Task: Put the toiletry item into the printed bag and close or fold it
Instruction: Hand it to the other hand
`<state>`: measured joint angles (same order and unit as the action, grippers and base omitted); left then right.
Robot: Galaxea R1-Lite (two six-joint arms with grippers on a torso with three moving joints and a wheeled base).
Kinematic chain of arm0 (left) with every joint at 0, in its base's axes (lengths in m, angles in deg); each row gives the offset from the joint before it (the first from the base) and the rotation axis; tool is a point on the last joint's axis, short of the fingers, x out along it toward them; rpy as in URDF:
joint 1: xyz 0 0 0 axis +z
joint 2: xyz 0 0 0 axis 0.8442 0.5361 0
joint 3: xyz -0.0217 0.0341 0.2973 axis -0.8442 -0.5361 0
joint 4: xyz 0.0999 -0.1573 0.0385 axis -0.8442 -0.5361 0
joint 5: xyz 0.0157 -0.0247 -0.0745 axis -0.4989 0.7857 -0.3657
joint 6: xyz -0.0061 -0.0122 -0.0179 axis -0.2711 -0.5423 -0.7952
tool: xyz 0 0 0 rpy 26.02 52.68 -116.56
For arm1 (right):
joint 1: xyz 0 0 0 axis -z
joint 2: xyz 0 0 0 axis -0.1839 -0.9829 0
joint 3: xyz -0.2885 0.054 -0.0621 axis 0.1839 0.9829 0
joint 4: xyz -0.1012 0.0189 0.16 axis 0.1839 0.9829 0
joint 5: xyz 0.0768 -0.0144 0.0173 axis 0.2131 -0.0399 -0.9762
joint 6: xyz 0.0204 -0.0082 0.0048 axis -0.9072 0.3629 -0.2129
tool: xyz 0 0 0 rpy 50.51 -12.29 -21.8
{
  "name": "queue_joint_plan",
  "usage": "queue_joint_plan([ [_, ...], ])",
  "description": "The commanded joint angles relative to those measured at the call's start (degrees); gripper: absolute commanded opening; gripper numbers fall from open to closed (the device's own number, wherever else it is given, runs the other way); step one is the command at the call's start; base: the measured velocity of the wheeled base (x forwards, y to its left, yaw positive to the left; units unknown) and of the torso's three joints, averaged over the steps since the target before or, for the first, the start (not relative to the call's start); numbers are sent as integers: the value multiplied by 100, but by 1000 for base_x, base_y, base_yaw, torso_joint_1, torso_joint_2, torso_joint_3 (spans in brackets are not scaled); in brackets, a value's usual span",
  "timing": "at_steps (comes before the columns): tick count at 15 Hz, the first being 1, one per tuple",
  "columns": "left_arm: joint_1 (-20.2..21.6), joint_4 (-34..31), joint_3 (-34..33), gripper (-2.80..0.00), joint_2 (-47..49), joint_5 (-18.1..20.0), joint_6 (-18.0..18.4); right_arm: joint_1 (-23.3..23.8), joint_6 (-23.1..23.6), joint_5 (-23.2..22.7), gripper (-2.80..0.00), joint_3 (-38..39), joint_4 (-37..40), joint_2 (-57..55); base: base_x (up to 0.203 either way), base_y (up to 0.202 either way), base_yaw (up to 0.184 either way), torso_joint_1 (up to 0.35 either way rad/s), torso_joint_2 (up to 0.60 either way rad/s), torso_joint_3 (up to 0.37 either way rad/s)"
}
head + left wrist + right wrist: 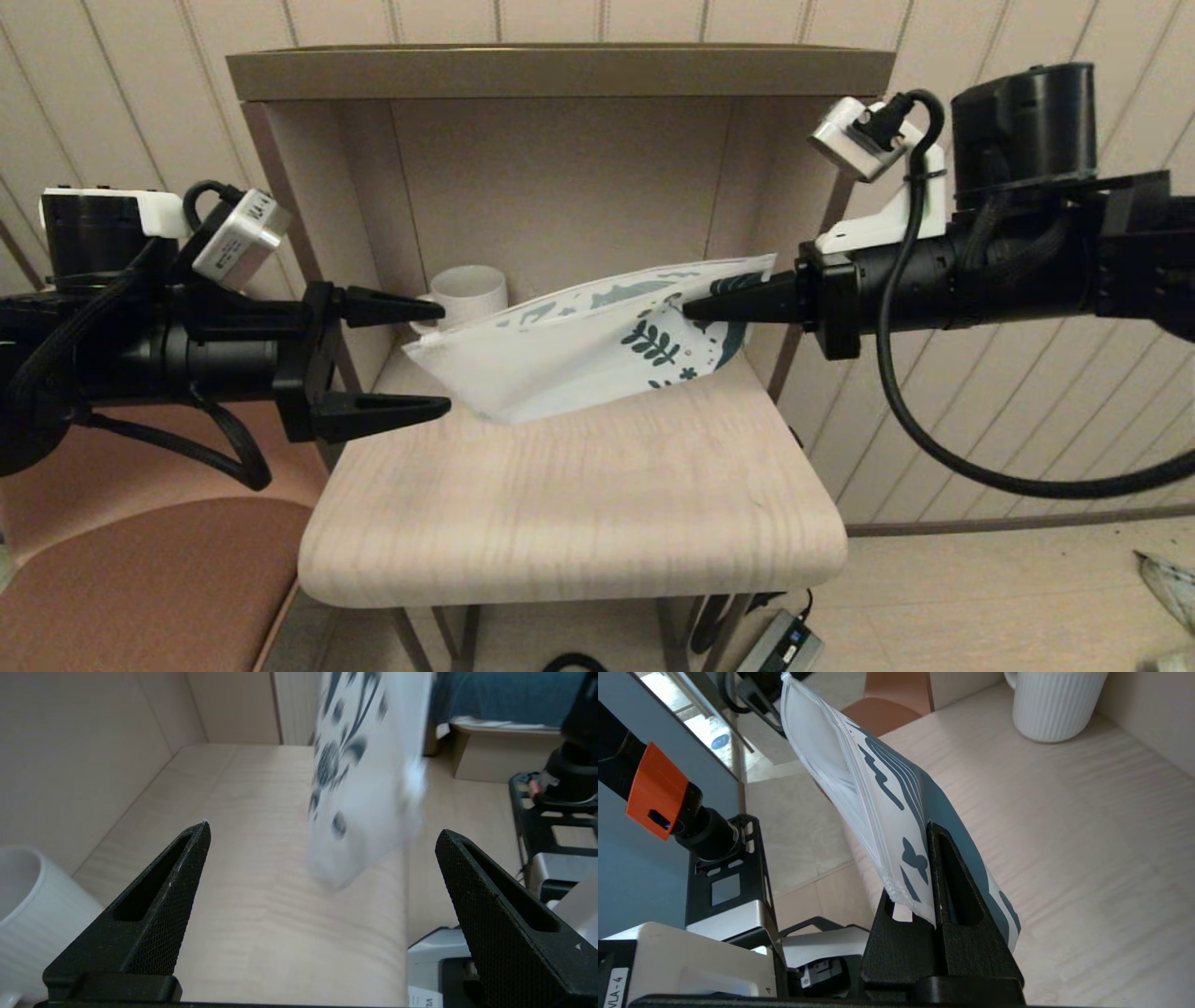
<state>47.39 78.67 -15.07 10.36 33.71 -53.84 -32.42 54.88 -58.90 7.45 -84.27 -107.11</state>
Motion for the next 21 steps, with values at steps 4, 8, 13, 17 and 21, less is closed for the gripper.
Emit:
queue_joint_plan([
  [4, -366, -65, -27, 0, -114, 66, -38, -138, 26, -65, -280, -62, 3, -177, 0, 0, 0, 0, 0, 0],
  [8, -668, -134, -153, 0, -22, -15, -20, -138, 33, -65, -280, -277, 3, -158, 0, 0, 0, 0, 0, 0],
  [13, -668, -139, -102, 0, 21, -33, -29, -138, 26, -182, -280, -167, 3, -149, 0, 0, 0, 0, 0, 0],
  [17, -668, -143, -95, 0, 29, -33, -29, -182, 34, -249, -280, -129, 3, -151, 0, 0, 0, 0, 0, 0],
  [21, -668, -143, -99, 0, 20, -33, -29, -182, 25, -249, -280, -191, 7, -125, 0, 0, 0, 0, 0, 0],
])
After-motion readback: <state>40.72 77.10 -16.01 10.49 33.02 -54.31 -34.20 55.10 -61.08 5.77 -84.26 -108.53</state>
